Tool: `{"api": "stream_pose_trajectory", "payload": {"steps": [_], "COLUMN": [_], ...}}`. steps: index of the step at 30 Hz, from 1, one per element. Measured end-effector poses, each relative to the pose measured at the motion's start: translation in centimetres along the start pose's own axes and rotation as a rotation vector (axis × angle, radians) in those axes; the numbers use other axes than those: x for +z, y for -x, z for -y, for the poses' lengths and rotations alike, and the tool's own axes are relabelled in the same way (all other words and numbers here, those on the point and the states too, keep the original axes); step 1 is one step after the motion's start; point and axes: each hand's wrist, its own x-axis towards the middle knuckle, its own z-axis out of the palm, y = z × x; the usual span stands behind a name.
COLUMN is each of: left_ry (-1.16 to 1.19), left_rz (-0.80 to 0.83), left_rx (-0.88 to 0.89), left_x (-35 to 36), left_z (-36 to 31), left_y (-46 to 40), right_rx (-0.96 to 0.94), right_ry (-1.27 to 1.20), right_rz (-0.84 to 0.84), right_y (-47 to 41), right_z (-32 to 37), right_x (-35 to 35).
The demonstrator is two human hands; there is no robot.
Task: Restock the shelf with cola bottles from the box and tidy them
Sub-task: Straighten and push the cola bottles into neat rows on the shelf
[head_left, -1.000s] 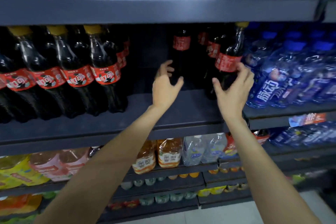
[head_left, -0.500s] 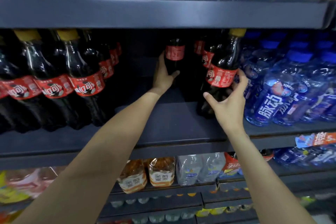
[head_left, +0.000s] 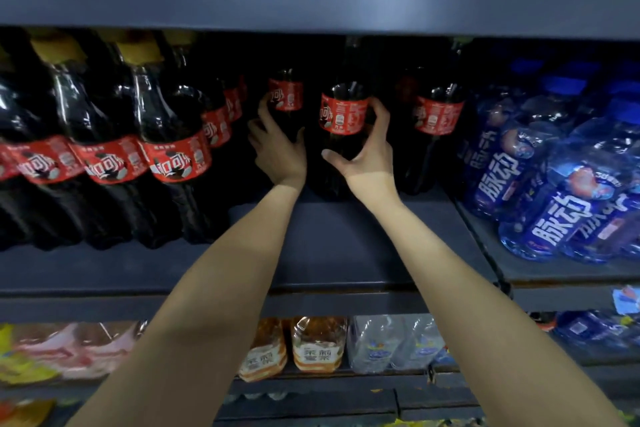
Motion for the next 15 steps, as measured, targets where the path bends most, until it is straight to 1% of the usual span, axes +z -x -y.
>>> {"api": "stream_pose_trajectory", "payload": {"steps": [2, 4, 6, 10, 12, 15], "left_ry": [0.000, 0.014, 0.082, 0.211, 0.234, 0.263], "left_rz": [-0.024, -0.017, 0.048, 0.243, 0.290, 0.311], "left_rx": [-0.042, -0.039, 0.003, 0.043, 0.061, 0.063], "left_x": [0.5, 0.8, 0.5, -0.6, -1.1, -1.3], "left_z": [0.0, 0.3, 0.9, 2.3, 2.7, 2.9], "left_y": [-0.1, -0.1, -0.3, -1.1, -1.6, -2.0], "right_rx": [-0.020, -0.034, -0.039, -0.057, -0.065, -0.075], "right_ry": [0.009, 0.001, -0.021, -0.045, -0.054, -0.060], "right_rz": [0.039, 0.075, 0.103, 0.163, 0.188, 0.231], "right_y": [-0.8, -1.7, -2.5, -3.2, -3.5, -3.8], "right_z": [-0.5, -1.0, -1.5, -2.5, -2.8, -3.0], "right_x": [1.2, 2.1, 2.7, 2.8, 2.7, 2.3]}}
